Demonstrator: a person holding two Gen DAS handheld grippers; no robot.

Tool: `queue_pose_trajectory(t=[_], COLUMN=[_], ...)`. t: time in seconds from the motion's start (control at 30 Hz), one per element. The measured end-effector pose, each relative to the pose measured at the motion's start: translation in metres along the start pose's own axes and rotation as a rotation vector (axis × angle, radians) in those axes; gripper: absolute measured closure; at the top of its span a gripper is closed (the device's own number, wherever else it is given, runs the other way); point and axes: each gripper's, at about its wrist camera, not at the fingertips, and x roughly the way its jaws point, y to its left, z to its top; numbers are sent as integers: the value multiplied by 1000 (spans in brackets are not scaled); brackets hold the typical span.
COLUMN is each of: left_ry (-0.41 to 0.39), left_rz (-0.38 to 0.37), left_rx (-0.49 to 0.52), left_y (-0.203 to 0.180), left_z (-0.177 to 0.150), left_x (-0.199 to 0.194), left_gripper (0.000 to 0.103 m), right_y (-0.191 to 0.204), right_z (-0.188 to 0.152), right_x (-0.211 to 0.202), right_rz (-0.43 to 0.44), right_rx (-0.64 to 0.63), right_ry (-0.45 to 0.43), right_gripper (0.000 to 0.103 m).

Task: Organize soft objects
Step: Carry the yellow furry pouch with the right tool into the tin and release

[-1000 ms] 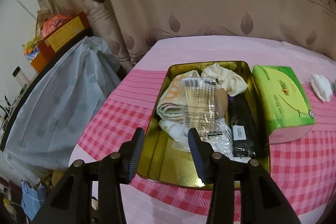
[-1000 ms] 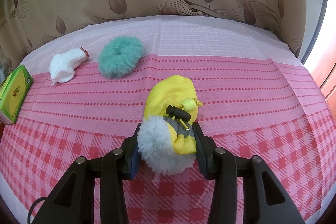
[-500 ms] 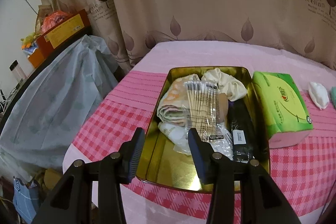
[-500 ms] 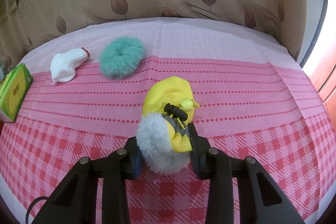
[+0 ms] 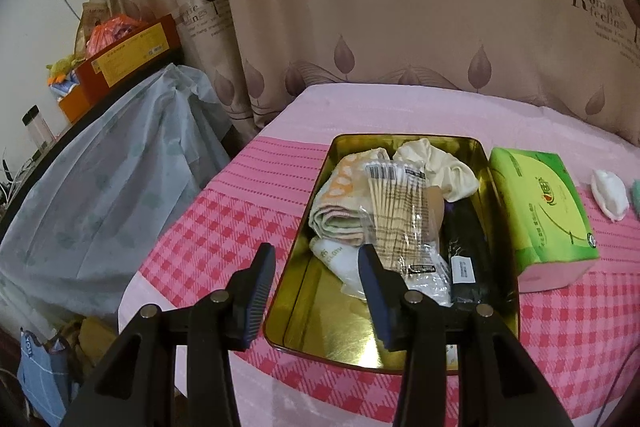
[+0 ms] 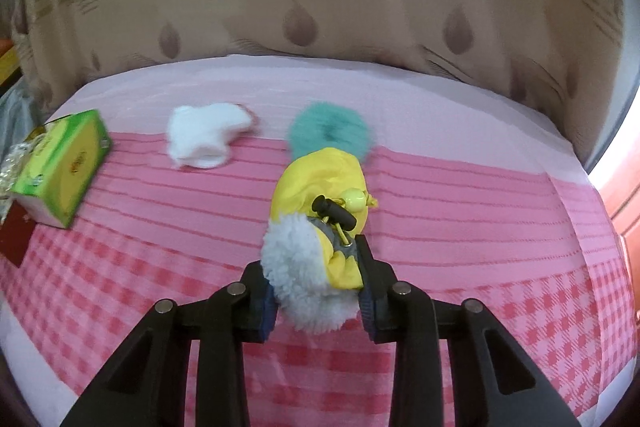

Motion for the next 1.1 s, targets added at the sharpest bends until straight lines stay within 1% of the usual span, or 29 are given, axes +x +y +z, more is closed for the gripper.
queue_pose_trajectory(t=[0.33,0.43,0.5,0.6,0.9,1.1], left_ry=[16,24,19,9,15,20], left_rz=[-8,-14,-22,-17,4,32], left_rx=[-52,-66,-76,-88,-137,-172], left_y=[12,16,18,22,38,50], left_z=[0,0,1,1,4,4], left_x=[5,6,5,4,6,9], left_gripper=[59,59,59,59,59,59], right_y=[74,99,119,154,252,310], right_z=[27,35,39,45,46,40], right_x=[-18,-23,-27,-36,-51,-51], right_rz=[138,190,220,286,441,517], right_rx=[-91,-119,-147,-185,-318,-402], right_ry=[-23,-32,-39,-46,-51,-38], right_gripper=[73,73,73,73,73,73])
